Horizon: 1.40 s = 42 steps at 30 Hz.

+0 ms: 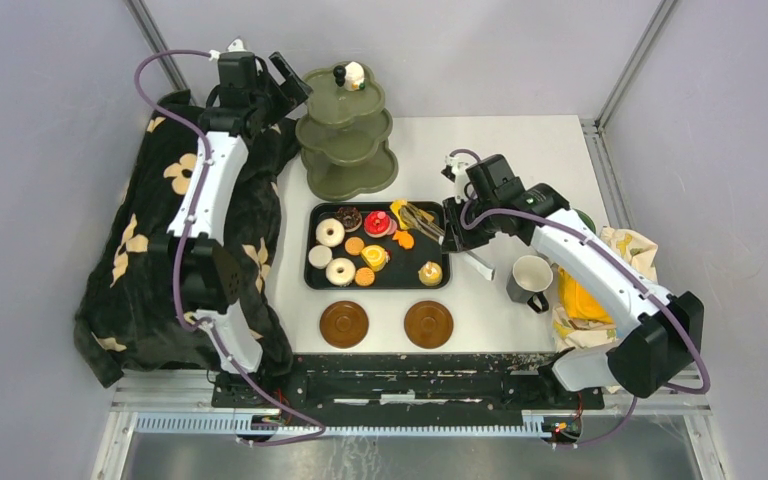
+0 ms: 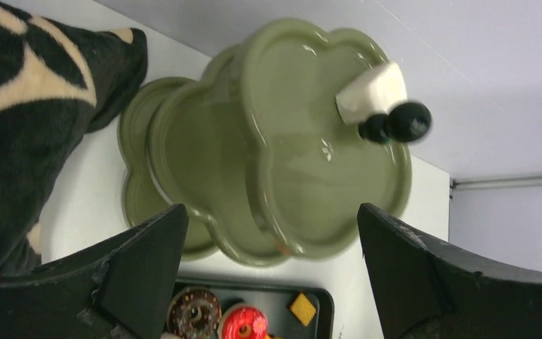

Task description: Serve the afternoon tea

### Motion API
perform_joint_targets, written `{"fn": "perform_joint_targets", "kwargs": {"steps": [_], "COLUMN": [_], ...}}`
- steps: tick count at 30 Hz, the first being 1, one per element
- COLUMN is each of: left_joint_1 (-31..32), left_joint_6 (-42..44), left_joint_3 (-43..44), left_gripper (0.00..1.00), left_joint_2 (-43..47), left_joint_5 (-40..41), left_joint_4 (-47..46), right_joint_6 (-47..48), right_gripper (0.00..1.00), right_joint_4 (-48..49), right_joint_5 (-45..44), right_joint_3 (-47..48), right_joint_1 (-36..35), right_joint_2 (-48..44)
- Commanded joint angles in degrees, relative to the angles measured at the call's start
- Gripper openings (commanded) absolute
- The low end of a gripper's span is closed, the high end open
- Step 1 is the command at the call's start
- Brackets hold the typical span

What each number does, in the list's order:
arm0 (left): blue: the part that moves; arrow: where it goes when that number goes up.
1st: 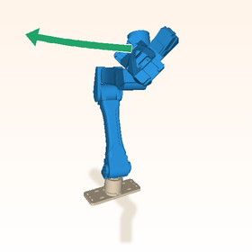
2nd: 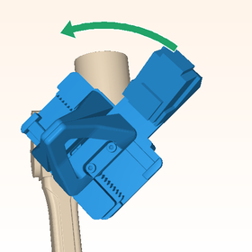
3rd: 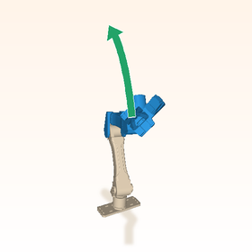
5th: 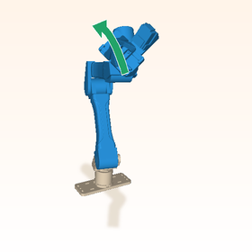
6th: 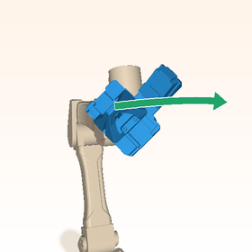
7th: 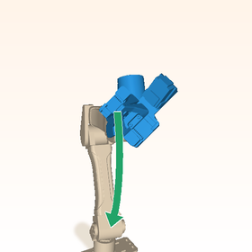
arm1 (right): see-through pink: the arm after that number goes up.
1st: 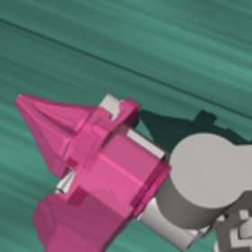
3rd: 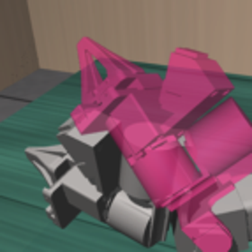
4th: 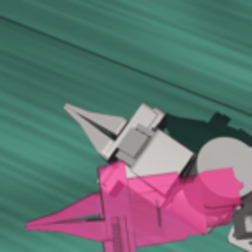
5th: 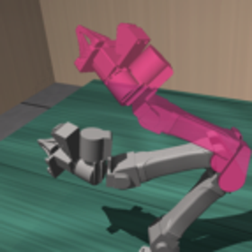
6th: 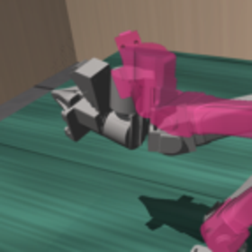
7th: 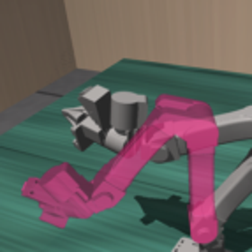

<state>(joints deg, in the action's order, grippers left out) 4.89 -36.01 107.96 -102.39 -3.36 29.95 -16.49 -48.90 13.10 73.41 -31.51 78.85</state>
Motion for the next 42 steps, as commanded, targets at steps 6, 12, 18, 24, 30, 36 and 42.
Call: {"fn": "perform_joint_targets", "kwargs": {"steps": [6, 12, 18, 24, 30, 36, 42], "left_joint_1": [-0.9, 3.2, 5.5, 8.8, 11.9, 11.9, 12.0], "left_joint_6": [7.1, 16.0, 21.6, 28.0, 33.3, 33.4, 32.6], "left_joint_3": [11.7, 11.3, 17.4, 25.0, 30.7, 30.6, 30.4], "left_gripper": [0.93, 0.93, 0.93, 0.89, 0.85, 0.77, 0.69], "left_joint_2": [-6.0, -6.1, -11.4, -16.6, -21.2, -22.3, -22.9], "left_joint_5": [-5.4, -4.9, -5.1, 0.0, 6.4, 8.2, 9.6], "left_joint_4": [-5.9, -12.3, -13.3, -10.8, -7.3, -6.4, -6.1], "right_joint_6": [-0.1, -0.4, -0.5, -0.7, -0.7, -0.6, -0.7], "right_gripper": [0.08, 0.08, 0.08, 0.08, 0.08, 0.08, 0.08], "right_joint_4": [0.7, 0.3, -0.5, -1.0, -0.9, -1.2, -1.1], "right_joint_5": [-1.2, -1.2, -2.0, -3.4, -3.1, -3.1, -3.4], "right_joint_3": [2.0, 1.8, 1.4, 1.1, 1.4, 1.7, 1.5], "right_joint_1": [-0.3, -0.3, -0.3, -0.3, -0.3, -0.3, -0.3], "right_joint_2": [1.7, 2.0, 1.5, 0.5, 1.1, 1.5, 1.6]}}
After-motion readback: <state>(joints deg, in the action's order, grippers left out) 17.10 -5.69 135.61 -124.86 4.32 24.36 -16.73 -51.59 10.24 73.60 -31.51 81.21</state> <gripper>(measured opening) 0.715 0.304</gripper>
